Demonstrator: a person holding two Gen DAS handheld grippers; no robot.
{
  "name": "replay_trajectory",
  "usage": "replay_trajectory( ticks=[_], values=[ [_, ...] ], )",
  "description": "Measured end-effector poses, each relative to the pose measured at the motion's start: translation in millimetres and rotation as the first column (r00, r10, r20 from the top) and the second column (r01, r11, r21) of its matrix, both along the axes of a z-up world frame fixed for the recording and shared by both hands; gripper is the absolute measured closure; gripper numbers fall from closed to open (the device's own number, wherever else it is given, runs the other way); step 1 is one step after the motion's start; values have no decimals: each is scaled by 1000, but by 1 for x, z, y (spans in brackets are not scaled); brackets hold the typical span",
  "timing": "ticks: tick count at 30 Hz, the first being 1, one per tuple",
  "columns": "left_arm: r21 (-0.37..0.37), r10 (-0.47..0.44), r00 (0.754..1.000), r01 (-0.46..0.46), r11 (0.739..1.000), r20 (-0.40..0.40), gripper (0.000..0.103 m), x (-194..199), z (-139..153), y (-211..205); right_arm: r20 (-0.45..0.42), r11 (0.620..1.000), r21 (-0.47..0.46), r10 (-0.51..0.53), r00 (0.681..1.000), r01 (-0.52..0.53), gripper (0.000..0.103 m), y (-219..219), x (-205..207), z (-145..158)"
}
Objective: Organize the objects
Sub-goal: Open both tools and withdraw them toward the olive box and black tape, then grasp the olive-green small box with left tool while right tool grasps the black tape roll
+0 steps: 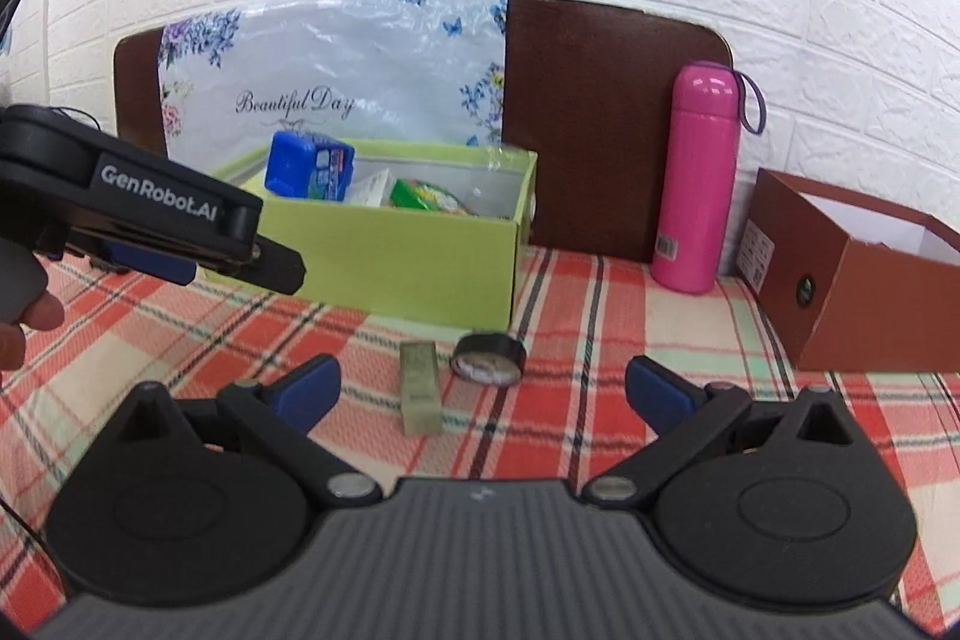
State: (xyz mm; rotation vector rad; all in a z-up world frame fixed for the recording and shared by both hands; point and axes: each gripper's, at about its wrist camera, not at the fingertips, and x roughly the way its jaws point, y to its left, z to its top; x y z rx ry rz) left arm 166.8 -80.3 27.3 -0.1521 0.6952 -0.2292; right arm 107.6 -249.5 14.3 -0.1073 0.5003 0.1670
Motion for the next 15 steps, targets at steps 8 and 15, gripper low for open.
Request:
replay_trajectory(
  ticks=[8,15],
  values=[
    [-72,-61,996,56,996,-72,22,13,-33,-31,-40,999,-15,-34,999,33,0,-13,-16,-17],
    [-93,-66,992,57,994,-103,22,43,-51,-58,-45,998,-8,-56,997,55,0,-24,-20,-20]
  ],
)
